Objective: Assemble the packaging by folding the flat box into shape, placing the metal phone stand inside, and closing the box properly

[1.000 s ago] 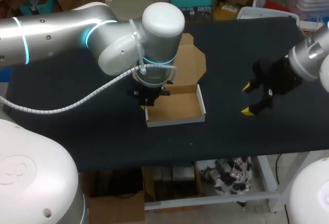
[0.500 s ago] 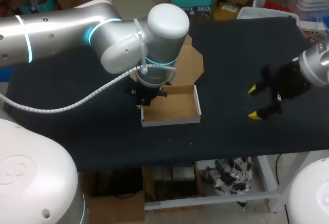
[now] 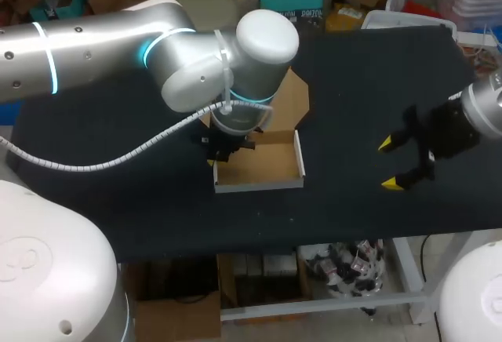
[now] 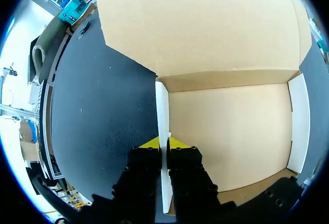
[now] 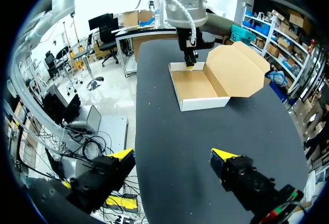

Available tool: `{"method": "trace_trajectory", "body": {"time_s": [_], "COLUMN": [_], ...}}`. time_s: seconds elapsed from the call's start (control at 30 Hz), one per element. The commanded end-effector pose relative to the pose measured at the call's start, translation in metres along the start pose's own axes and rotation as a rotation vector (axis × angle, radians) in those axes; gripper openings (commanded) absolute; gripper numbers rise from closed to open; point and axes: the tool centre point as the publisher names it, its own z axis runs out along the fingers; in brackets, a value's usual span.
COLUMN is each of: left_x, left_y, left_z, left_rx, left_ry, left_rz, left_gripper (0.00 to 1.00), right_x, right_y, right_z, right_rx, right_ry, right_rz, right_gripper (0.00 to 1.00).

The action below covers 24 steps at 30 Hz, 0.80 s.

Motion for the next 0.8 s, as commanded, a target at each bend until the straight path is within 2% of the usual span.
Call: {"method": "trace_trajectory", "body": {"time_s": [0.03, 0.2, 0.3, 0.33, 0.57, 0.6, 0.63, 0.7, 0.73, 0.77, 0.8], "left_x": [0.002, 0.002, -0.001, -0.002, -0.002, -0.002, -0.001, -0.001, -0.001, 0.0, 0.0], "left_y": [0.0, 0.0, 0.0, 0.001, 0.005, 0.005, 0.006, 0.006, 0.006, 0.007, 0.007], "left_z": [0.003, 0.003, 0.0, -0.002, -0.008, -0.009, -0.01, -0.011, -0.011, -0.012, -0.013], "left_rx": [0.006, 0.014, 0.007, -0.003, -0.006, -0.003, -0.006, -0.011, -0.015, -0.019, -0.02], "left_ry": [-0.031, -0.064, -0.003, 0.042, 0.16, 0.16, 0.177, 0.2, 0.216, 0.235, 0.245], "left_rz": [0.002, 0.009, 0.0, 0.0, -0.008, -0.01, -0.005, -0.008, -0.004, -0.004, -0.001], "left_gripper": [0.0, 0.0, 0.0, 0.0, 0.0, 0.13, 0.18, 0.16, 0.19, 0.31, 0.35], "right_x": [-0.004, -0.004, -0.004, -0.004, -0.004, -0.004, -0.004, -0.004, -0.004, -0.004, -0.004], "right_y": [-0.001, -0.001, -0.001, -0.001, -0.001, -0.001, -0.001, -0.001, -0.001, -0.001, -0.001], "right_z": [-0.006, -0.006, -0.006, -0.006, -0.006, -0.006, -0.006, -0.006, -0.006, -0.006, -0.006], "right_rx": [-0.016, -0.016, -0.016, -0.016, -0.016, -0.016, -0.016, -0.016, -0.016, -0.016, -0.016], "right_ry": [0.028, 0.028, 0.028, 0.028, 0.028, 0.028, 0.028, 0.028, 0.028, 0.028, 0.028], "right_rz": [-0.002, -0.002, -0.002, -0.002, -0.002, -0.002, -0.002, -0.002, -0.002, -0.002, -0.002], "right_gripper": [1.0, 1.0, 1.0, 1.0, 1.0, 1.0, 1.0, 1.0, 1.0, 1.0, 1.0]}}
